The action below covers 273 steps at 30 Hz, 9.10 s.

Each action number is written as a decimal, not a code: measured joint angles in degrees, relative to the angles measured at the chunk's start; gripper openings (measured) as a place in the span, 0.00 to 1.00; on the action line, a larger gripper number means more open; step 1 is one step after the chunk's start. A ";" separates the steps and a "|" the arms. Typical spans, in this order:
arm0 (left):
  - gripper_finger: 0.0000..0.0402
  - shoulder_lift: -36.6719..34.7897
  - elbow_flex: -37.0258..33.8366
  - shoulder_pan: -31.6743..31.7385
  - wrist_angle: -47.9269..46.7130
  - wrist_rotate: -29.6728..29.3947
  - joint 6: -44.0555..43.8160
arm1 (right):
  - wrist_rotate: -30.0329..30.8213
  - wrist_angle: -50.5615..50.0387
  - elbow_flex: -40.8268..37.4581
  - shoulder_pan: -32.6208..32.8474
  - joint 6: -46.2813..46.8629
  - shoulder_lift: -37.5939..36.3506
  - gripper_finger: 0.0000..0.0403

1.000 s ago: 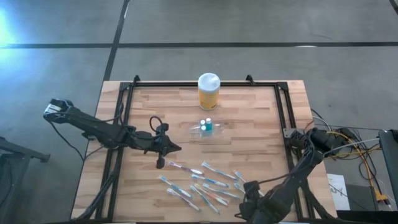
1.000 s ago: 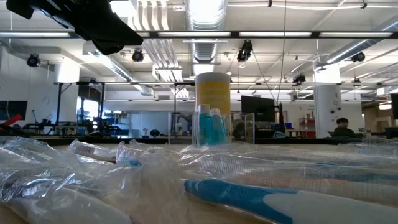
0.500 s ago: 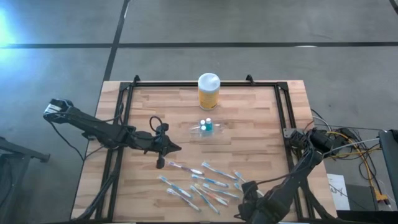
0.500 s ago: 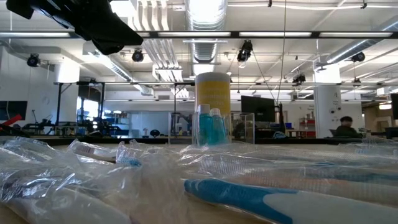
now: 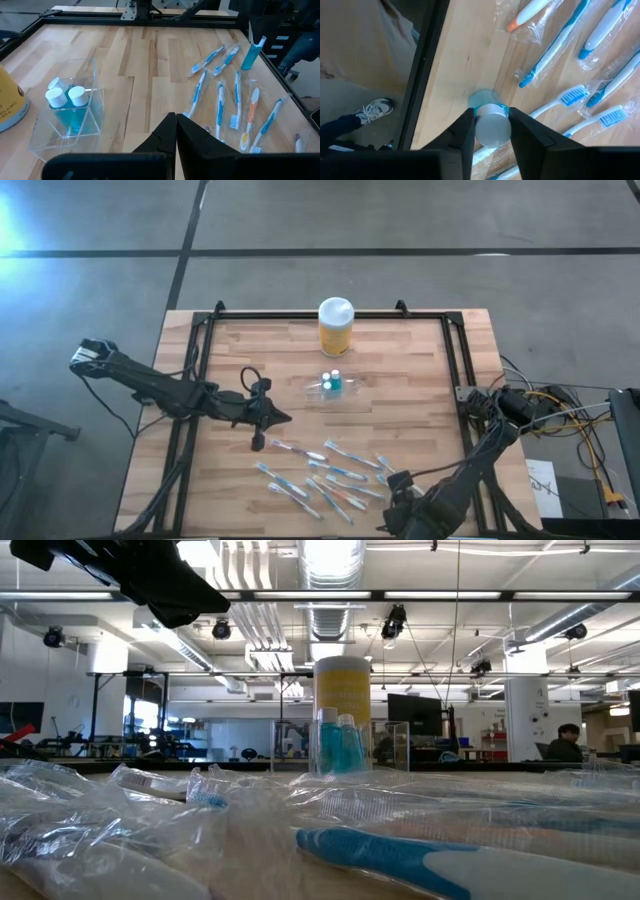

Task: Pick & Place toothbrushing station
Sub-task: Put the mouthwash bottle into the transparent organizer, then adjust the transparent organizer, then put the purple toothbrush into the transparent organizer

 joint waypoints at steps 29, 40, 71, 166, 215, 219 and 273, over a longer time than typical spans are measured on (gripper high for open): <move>0.03 0.13 -0.11 0.07 1.10 -6.34 0.13 | 9.66 3.36 0.00 -38.42 -23.61 -24.37 0.21; 0.03 0.15 -0.11 0.09 1.09 -6.34 -0.16 | -3.98 4.94 0.05 -55.08 -26.25 -17.95 0.21; 0.03 0.09 -0.11 0.11 1.03 -6.29 -0.51 | -4.91 -16.54 25.85 -58.93 -35.63 6.14 0.21; 0.01 -0.17 -3.02 0.00 -3.03 2.92 -3.05 | 0.45 -14.80 10.33 -59.92 -36.00 -13.99 0.51; 0.02 27.18 -7.66 2.41 20.90 -29.91 -38.44 | -4.02 45.76 -47.21 -68.16 -11.28 -27.63 0.02; 0.01 28.47 -6.26 3.40 20.95 -29.73 -37.66 | -5.29 46.90 -47.21 -67.65 -11.16 -26.12 0.02; 0.03 12.06 -2.92 1.23 3.22 13.23 -10.32 | -5.00 75.26 -57.81 -41.10 -25.80 -47.76 0.02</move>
